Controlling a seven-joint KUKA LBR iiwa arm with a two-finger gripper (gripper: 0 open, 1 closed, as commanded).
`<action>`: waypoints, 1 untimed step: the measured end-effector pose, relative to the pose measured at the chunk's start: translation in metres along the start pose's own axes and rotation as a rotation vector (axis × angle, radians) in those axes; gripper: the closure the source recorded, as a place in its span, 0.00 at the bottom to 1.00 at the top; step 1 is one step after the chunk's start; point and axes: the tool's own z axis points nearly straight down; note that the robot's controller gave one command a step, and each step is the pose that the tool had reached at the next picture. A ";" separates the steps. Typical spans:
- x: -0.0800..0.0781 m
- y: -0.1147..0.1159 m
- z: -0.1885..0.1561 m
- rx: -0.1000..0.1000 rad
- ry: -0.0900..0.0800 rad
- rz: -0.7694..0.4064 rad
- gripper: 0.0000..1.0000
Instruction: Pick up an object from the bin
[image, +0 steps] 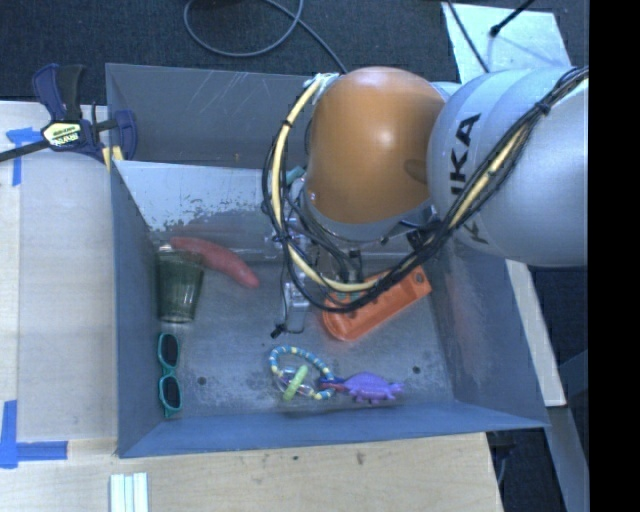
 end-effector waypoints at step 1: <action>-0.001 -0.001 -0.005 -0.002 -0.008 0.003 0.00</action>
Offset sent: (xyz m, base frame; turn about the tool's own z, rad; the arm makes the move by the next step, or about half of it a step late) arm 0.0320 0.0133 0.1544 -0.1483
